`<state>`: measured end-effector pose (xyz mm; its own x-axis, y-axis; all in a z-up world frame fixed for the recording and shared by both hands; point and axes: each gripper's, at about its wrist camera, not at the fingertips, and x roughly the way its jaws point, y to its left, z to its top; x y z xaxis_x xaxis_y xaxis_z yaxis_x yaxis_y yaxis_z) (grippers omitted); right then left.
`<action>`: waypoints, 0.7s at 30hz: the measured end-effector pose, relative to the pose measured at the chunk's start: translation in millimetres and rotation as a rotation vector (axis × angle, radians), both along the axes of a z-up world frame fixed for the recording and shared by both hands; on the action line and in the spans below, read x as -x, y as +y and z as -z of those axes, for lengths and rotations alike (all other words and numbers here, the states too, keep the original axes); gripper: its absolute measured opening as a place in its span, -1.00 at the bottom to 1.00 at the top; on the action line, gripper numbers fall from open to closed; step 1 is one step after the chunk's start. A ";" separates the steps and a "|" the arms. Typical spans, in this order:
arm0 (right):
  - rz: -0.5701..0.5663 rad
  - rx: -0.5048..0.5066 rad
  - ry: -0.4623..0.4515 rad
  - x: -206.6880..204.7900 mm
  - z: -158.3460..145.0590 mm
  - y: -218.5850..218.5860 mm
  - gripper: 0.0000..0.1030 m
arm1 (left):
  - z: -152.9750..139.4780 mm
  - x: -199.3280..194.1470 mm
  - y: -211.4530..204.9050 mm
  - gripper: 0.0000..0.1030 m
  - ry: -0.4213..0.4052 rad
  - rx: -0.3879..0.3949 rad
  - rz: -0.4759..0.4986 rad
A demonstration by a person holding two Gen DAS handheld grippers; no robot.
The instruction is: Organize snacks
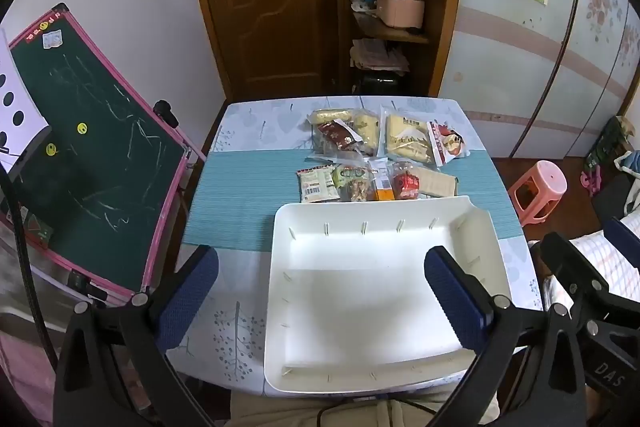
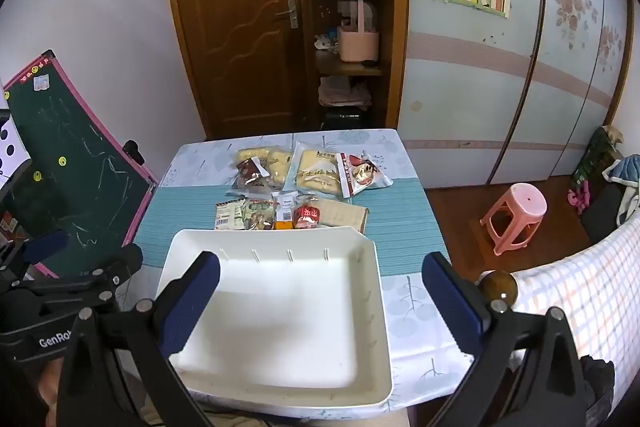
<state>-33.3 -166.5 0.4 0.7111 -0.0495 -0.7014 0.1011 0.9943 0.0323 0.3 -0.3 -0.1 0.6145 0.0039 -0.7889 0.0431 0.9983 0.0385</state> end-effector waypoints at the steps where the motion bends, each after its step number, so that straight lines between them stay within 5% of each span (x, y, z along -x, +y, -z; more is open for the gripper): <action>1: 0.000 -0.002 -0.004 0.0 0.2 -0.4 0.97 | -0.2 0.3 0.1 0.99 -0.003 0.002 0.000; 21: 0.010 -0.027 0.045 -7.9 13.6 -3.3 0.97 | 0.0 0.1 0.0 0.99 -0.002 0.000 0.000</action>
<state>-25.4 -169.8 -13.3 0.6782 -0.0371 -0.7339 0.1130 0.9921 0.0542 0.2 -0.3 0.0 0.6157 0.0044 -0.7880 0.0426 0.9983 0.0389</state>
